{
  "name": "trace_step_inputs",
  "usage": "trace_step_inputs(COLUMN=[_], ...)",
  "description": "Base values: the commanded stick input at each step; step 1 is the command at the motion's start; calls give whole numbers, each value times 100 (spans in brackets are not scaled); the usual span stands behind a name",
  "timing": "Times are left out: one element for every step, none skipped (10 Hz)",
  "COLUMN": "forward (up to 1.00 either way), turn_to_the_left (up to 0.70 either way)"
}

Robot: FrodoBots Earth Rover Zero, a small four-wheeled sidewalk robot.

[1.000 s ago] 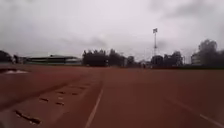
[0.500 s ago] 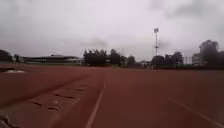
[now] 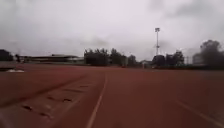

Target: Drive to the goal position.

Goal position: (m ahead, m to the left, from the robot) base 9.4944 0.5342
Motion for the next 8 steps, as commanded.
trace_step_inputs(forward=[50, 50, 50, 50, 50, 50, 50, 50], turn_to_the_left=[0, 0, 0, 0, 0, 0, 0, 0])
